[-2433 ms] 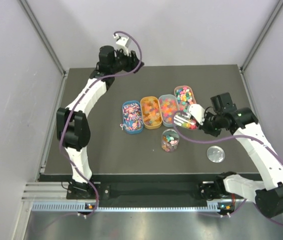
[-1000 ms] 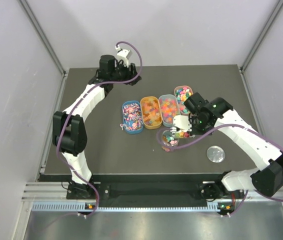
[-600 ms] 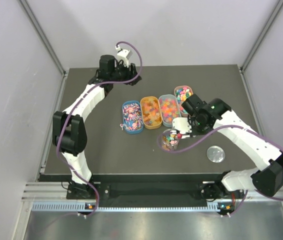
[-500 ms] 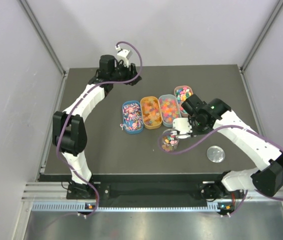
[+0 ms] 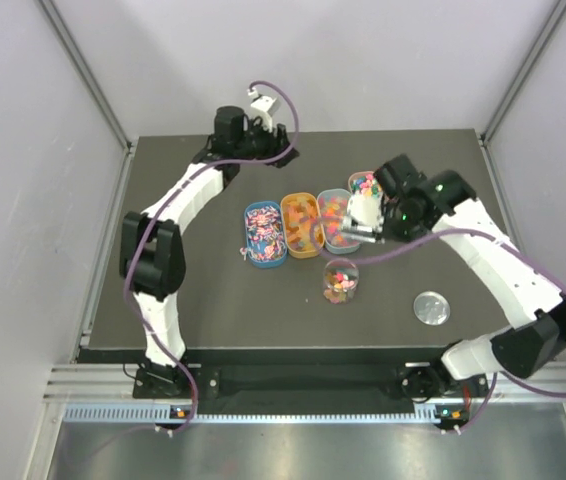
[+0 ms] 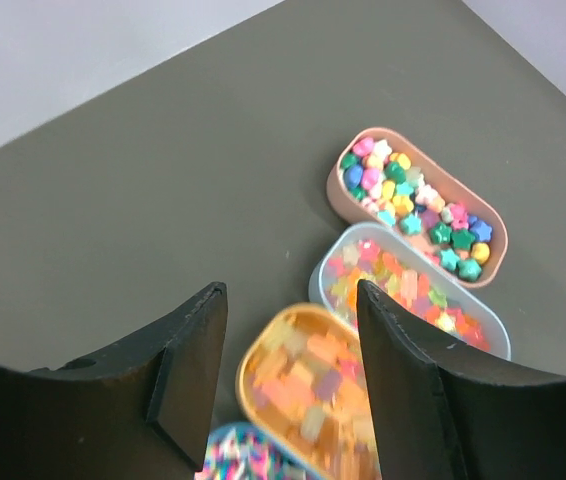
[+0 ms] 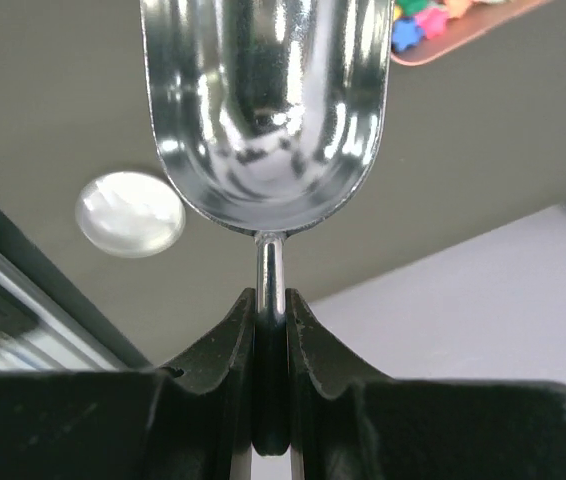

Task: Pack the candies
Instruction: Place the fake candies in the packing bottle, then scoop the fake candies from the storage box.

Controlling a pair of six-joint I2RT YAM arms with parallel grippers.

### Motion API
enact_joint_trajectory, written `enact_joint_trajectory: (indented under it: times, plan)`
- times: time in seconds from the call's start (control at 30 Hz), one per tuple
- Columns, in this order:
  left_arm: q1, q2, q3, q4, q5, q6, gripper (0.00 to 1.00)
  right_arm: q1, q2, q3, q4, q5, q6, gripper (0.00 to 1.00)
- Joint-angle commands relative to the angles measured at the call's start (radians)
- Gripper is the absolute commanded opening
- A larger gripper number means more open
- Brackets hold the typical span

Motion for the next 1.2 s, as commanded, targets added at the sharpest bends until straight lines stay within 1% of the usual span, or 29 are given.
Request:
enact_joint_trajectory:
  times: [0.0, 0.03, 0.07, 0.1, 0.13, 0.2, 0.33, 0.43, 0.53, 0.83, 0.97, 1.17]
  plan:
    - [-0.074, 0.107, 0.114, 0.090, 0.039, 0.036, 0.59, -0.097, 0.053, 0.140, -0.049, -0.152, 0.256, 0.00]
    - [-0.093, 0.135, 0.134, 0.098, 0.036, 0.041, 0.60, -0.155, 0.069, 0.152, -0.029, -0.170, 0.300, 0.00]
    - [-0.125, 0.185, 0.175, 0.104, 0.025, 0.050, 0.59, -0.185, 0.104, 0.165, -0.024, -0.189, 0.336, 0.00]
    - [-0.142, 0.212, 0.196, 0.121, 0.016, 0.051, 0.59, -0.212, 0.127, 0.188, -0.023, -0.203, 0.414, 0.00]
    - [-0.157, 0.233, 0.211, 0.131, 0.004, 0.051, 0.58, -0.263, 0.148, 0.195, -0.017, -0.205, 0.453, 0.00]
    - [-0.198, 0.296, 0.254, 0.160, -0.042, 0.042, 0.57, -0.303, 0.202, 0.203, -0.015, -0.207, 0.487, 0.00]
    - [-0.258, 0.411, 0.357, 0.210, -0.077, 0.048, 0.58, -0.363, 0.280, 0.218, -0.027, -0.188, 0.473, 0.00]
    - [-0.274, 0.530, 0.488, 0.245, -0.103, 0.052, 0.58, -0.366, 0.383, 0.272, -0.056, -0.150, 0.447, 0.00]
    - [-0.281, 0.596, 0.547, 0.280, -0.149, 0.059, 0.60, -0.364, 0.469, 0.340, -0.099, -0.118, 0.438, 0.00]
    - [-0.278, 0.727, 0.660, 0.354, -0.144, 0.024, 0.61, -0.305, 0.575, 0.358, -0.113, 0.033, 0.420, 0.00]
    - [-0.278, 0.767, 0.693, 0.383, -0.166, 0.007, 0.63, -0.272, 0.621, 0.381, -0.116, 0.115, 0.363, 0.00]
    - [-0.271, 0.810, 0.730, 0.409, -0.211, 0.007, 0.65, -0.248, 0.707, 0.490, -0.116, 0.256, 0.256, 0.00]
